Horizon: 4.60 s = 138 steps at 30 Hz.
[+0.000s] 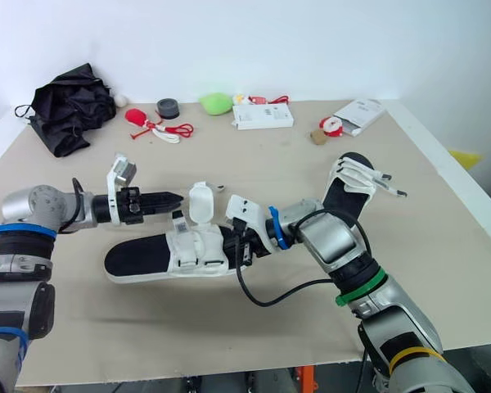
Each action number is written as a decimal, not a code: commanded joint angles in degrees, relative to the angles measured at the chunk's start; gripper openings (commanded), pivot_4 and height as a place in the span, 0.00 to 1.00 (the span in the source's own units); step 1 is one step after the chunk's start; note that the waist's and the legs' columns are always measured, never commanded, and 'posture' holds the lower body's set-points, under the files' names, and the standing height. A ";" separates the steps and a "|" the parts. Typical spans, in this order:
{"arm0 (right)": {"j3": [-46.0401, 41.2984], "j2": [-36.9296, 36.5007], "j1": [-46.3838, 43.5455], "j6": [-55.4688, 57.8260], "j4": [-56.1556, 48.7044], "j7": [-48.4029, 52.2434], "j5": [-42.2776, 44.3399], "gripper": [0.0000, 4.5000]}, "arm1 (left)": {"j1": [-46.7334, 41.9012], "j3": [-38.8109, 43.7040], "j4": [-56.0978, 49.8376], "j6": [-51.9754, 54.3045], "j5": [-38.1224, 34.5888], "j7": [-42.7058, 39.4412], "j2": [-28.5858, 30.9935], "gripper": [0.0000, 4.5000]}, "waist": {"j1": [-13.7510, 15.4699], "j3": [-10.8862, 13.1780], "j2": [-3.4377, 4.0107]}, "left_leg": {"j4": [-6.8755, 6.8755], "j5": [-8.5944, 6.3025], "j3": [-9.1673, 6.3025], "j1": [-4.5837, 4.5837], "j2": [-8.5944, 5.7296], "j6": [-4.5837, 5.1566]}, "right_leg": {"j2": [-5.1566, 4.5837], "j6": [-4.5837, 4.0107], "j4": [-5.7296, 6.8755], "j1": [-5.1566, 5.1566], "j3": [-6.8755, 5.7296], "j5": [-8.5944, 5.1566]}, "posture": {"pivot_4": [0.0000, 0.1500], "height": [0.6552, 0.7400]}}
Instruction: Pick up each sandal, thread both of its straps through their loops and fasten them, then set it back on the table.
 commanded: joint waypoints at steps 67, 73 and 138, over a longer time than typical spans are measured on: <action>-0.13 1.66 6.84 3.25 -4.30 -2.50 0.11 0.00 | 20.13 -11.82 -25.38 -115.49 19.56 -31.65 -2.35 0.01 | -0.21 -0.05 0.10 | -0.12 -0.16 0.28 0.12 0.20 0.07 | 0.13 -0.39 -0.10 -0.01 0.23 0.15 | 1.00 1.00; 0.09 1.84 6.49 2.70 -3.57 -2.22 0.02 0.00 | 20.64 -12.66 -20.95 -116.51 21.27 -29.10 -0.37 0.39 | -0.16 -0.09 0.13 | -0.04 -0.14 0.30 0.17 0.29 0.08 | 0.18 -0.06 -0.09 0.04 0.18 0.01 | 1.00 1.00; -0.33 -0.19 3.14 10.72 -7.03 -2.06 3.63 0.00 | 44.49 -16.01 -66.20 -11.66 -9.32 12.24 8.64 0.15 | -0.04 -0.18 0.21 | -0.45 -0.17 0.15 0.27 0.04 -0.04 | -0.05 -0.16 -0.06 0.04 0.18 -0.34 | 1.00 1.00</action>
